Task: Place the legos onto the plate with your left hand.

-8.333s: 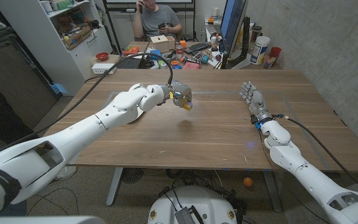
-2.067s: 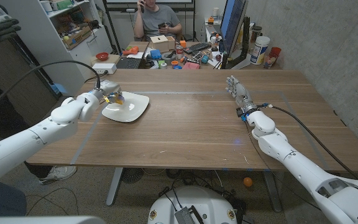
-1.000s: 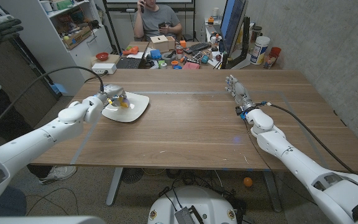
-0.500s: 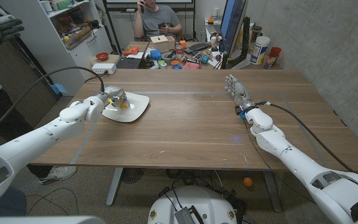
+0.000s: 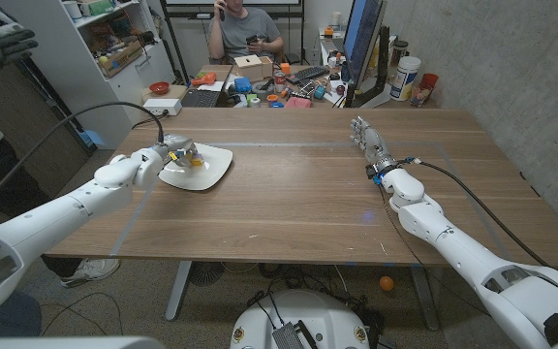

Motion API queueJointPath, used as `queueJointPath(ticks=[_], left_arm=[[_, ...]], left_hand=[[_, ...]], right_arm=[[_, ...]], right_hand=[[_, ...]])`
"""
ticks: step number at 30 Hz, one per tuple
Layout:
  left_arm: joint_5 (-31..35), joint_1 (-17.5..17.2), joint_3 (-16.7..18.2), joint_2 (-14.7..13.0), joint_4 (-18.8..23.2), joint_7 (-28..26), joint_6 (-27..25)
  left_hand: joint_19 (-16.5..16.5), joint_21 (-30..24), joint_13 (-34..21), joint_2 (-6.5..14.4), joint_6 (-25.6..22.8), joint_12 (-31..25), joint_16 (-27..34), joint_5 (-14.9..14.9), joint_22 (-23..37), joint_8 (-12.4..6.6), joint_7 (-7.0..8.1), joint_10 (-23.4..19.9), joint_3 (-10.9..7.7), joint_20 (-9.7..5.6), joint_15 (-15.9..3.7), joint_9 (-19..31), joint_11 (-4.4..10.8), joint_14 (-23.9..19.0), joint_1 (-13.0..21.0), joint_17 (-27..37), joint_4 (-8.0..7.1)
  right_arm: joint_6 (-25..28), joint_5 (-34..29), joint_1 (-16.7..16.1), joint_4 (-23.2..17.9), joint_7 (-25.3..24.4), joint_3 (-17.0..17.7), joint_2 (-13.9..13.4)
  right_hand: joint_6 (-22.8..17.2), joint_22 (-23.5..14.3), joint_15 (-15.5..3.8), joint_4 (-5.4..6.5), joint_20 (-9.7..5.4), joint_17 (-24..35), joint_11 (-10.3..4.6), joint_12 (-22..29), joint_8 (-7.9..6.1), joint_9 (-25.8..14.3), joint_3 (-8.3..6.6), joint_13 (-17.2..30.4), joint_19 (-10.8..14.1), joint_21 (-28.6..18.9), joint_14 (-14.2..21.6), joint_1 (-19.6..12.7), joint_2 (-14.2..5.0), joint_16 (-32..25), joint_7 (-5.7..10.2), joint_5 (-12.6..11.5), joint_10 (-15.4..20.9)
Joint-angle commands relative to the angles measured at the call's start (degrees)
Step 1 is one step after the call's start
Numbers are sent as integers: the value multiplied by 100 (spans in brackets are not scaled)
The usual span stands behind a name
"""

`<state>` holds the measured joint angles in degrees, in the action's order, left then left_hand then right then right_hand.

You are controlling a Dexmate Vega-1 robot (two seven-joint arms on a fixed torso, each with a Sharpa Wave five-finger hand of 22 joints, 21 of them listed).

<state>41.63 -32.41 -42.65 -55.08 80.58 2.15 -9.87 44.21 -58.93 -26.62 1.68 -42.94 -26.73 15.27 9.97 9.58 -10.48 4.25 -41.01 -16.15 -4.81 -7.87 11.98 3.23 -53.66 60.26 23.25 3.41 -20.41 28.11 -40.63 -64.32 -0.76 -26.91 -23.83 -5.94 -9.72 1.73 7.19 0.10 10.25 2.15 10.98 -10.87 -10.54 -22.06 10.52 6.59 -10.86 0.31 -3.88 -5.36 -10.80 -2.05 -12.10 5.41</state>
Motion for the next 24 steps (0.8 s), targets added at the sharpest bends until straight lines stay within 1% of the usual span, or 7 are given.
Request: queueJointPath(ticks=[1, 4, 11, 14, 17, 19, 24], left_arm=[[50, 36, -3, -88, 231, 352, -173], [49, 35, 9, -100, 273, 431, -212], [-74, 36, 85, -169, 378, 643, -196], [-97, 49, 109, -204, 436, 761, -200], [-133, 61, 144, -230, 480, 850, -204], [-150, 70, 165, -256, 519, 920, -203], [-136, 70, 218, -303, 626, 977, -232]], left_hand=[[-52, 126, 171, -372, 497, 373, -208, 74, 20, 23, 86, -39, 206, -221, -303, -52, 253, 401, -470, -195, -146], [-105, 228, 261, -584, 676, 549, -273, 127, 18, 9, 81, 68, 399, -132, -202, -71, 181, 569, -795, -304, -259], [-185, 410, 378, -738, 797, 752, -308, 212, 17, -26, 56, 135, 681, 112, -15, -84, 74, 765, -1369, -449, -528], [-225, 476, 407, -786, 850, 824, -315, 235, 16, -25, 29, 200, 763, 180, 27, -88, 42, 821, -1522, -491, -600], [-315, 569, 439, -816, 947, 909, -353, 271, 19, -14, 30, 284, 836, 281, 151, -93, -13, 976, -1645, -540, -660], [-423, 648, 459, -809, 984, 956, -359, 296, 20, -17, 34, 321, 868, 385, 179, -96, -22, 1042, -1706, -569, -697], [-500, 712, 475, -795, 1037, 1002, -369, 316, 21, -12, 8, 371, 892, 449, 218, -99, -30, 1117, -1755, -594, -727]], right_arm=[[-36, 16, 23, 41, 51, -6, 16], [-42, 18, 17, 38, 51, -4, 14], [-50, 22, 14, 42, 55, 2, 8], [-65, 23, 23, 65, 70, -1, 14], [-83, 21, 34, 91, 76, -2, 26], [-94, 21, 41, 105, 81, -3, 33], [-127, 18, 61, 147, 86, -5, 56]], right_hand=[[0, -21, 31, 20, -4, 18, -12, 3, -11, -6, 25, 25, -13, -31, 3, 59, -19, -7, 14, -38, 9], [-1, -21, 31, 23, -2, 19, -13, 0, -11, -6, 28, 25, -17, -30, 4, 64, -18, -8, 14, -38, 2], [2, -21, 34, 30, 8, 21, -4, 2, -10, -7, 35, 25, -17, -31, 4, 74, -16, -9, 10, -38, 5], [4, -21, 36, 33, 5, 21, -11, 2, -10, -7, 38, 25, -17, -31, 4, 78, -15, -9, 12, -38, 4], [4, -21, 41, 35, 9, 21, -15, 1, -10, -7, 40, 25, -18, -30, 9, 80, -15, -11, 10, -39, 3], [4, -21, 43, 36, 12, 22, -14, 2, -10, -7, 42, 25, -17, -31, 10, 82, -14, -11, 7, -39, 5], [6, -21, 40, 38, 12, 21, -13, 1, -9, -7, 45, 25, -18, -31, 8, 85, -14, -10, 11, -40, 2]])
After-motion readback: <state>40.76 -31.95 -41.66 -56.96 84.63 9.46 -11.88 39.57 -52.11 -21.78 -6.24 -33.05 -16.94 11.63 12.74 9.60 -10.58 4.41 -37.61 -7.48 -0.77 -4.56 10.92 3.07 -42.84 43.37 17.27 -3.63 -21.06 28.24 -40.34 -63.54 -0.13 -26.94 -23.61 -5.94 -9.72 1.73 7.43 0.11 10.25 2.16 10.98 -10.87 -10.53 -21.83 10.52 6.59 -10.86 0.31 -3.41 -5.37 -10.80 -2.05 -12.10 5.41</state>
